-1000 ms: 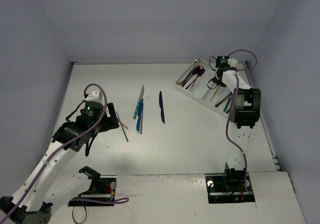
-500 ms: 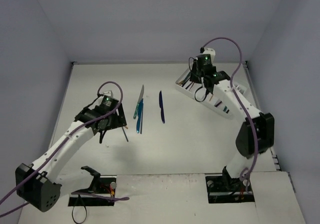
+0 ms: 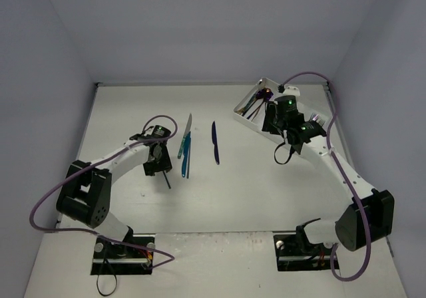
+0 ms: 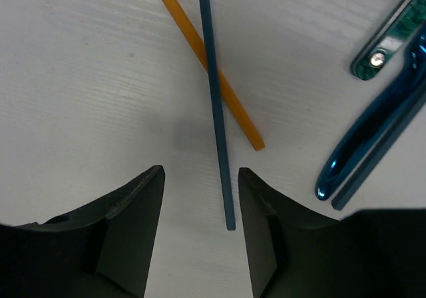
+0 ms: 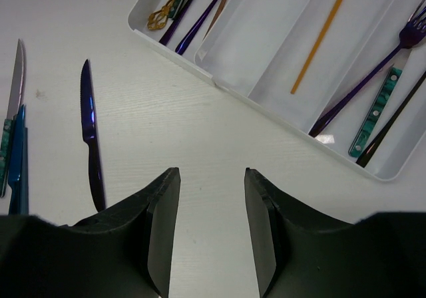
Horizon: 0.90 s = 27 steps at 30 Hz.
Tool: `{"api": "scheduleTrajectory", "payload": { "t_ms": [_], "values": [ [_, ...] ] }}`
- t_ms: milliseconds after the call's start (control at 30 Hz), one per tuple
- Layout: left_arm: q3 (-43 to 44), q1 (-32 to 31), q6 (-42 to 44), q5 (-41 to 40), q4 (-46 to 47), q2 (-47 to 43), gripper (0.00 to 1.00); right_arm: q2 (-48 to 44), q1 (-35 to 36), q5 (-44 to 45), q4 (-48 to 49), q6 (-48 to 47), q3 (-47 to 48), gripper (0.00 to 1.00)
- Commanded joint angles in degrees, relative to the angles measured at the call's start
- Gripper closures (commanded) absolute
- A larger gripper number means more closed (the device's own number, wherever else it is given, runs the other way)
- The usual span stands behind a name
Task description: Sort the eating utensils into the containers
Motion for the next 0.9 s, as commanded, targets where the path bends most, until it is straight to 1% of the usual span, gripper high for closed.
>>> {"api": "scheduleTrajectory", "payload": {
  "t_ms": [0,100,200,367,433,567,667,700,767,867],
  "values": [
    [1.9,1.3,-0.3,0.9,3.5,3.0,0.58,-6.8,-0.2,-0.6,2.1,0.1,-2.0,0.58],
    [1.8,1.3,-0.7,1.4,4.3,5.0,0.63,-8.8,-0.2,-0.8,2.1,0.1,-3.5,0.58],
    [1.7,1.3,-1.3,1.9,4.6,6.7,0.71,-9.7,-0.2,-1.2,2.1,0.0,-4.0,0.57],
    [1.3,1.2,-2.1,3.1,4.7,6.2,0.94,-10.1,-0.1,-2.3,2.0,-0.2,-3.9,0.57],
    [1.0,1.1,-2.4,3.6,4.6,4.1,0.99,-10.2,-0.1,-3.4,2.1,-0.4,-3.7,0.57],
    [1.6,0.6,-3.5,6.2,4.6,-2.1,1.00,-10.3,0.0,-9.6,2.2,-1.5,-1.9,0.57],
    [3.9,-0.8,-3.2,8.6,6.2,-9.4,1.00,-9.7,-0.1,-19.3,2.2,-3.1,0.2,0.54],
    [4.6,-1.1,-3.3,9.6,7.2,-10.9,1.00,-8.9,0.0,-24.4,2.2,-3.7,1.4,0.54],
    [5.5,-1.1,-4.4,13.2,12.0,-14.2,1.00,-7.8,0.5,-30.9,2.3,-3.9,2.8,0.50],
    [7.6,-1.4,-6.5,18.9,19.7,-16.6,1.00,-6.9,2.1,-34.5,2.4,-4.0,4.4,0.47]
  ]
}}
